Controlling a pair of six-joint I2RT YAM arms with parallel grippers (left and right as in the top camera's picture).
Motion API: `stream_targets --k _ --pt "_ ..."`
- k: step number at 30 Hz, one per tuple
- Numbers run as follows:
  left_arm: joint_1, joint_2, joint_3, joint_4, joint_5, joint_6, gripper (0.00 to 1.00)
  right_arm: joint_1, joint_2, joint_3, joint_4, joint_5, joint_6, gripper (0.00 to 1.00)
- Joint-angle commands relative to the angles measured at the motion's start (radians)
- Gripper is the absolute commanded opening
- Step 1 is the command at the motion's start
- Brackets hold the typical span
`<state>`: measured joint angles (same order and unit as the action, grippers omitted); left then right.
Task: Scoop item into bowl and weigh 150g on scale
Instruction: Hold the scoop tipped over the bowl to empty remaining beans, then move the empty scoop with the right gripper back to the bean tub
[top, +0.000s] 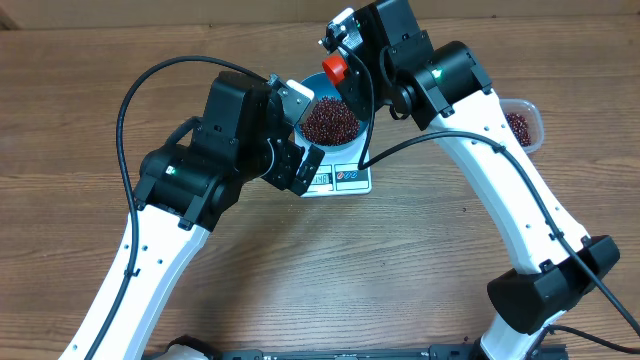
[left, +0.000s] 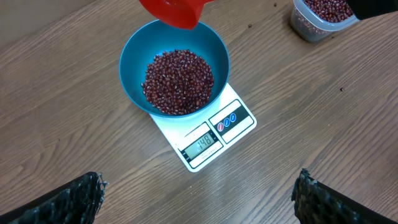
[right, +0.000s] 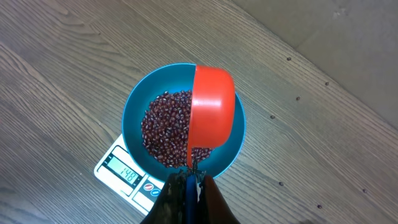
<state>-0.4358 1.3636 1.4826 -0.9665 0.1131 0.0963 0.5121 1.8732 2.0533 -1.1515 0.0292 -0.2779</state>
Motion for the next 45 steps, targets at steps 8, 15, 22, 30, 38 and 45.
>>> stream_targets --k 8,15,22,30,38,45 --pt "0.004 0.006 0.007 -0.002 0.008 -0.011 0.99 0.005 -0.010 0.023 0.005 -0.009 -0.003 0.04" --pt "0.004 0.006 0.007 -0.002 0.008 -0.011 1.00 0.005 -0.010 0.023 0.005 -0.008 -0.004 0.04" --pt "0.004 0.006 0.007 -0.002 0.008 -0.011 1.00 0.003 -0.010 0.023 0.006 0.000 -0.076 0.04" --pt "0.004 0.006 0.007 -0.002 0.008 -0.011 0.99 -0.073 -0.051 0.026 0.005 -0.048 0.050 0.04" --pt "0.004 0.006 0.007 -0.002 0.008 -0.011 1.00 -0.326 -0.198 0.026 -0.026 -0.171 0.136 0.04" --pt "0.004 0.006 0.007 -0.002 0.008 -0.011 1.00 -0.602 -0.222 0.021 -0.125 -0.265 0.179 0.04"
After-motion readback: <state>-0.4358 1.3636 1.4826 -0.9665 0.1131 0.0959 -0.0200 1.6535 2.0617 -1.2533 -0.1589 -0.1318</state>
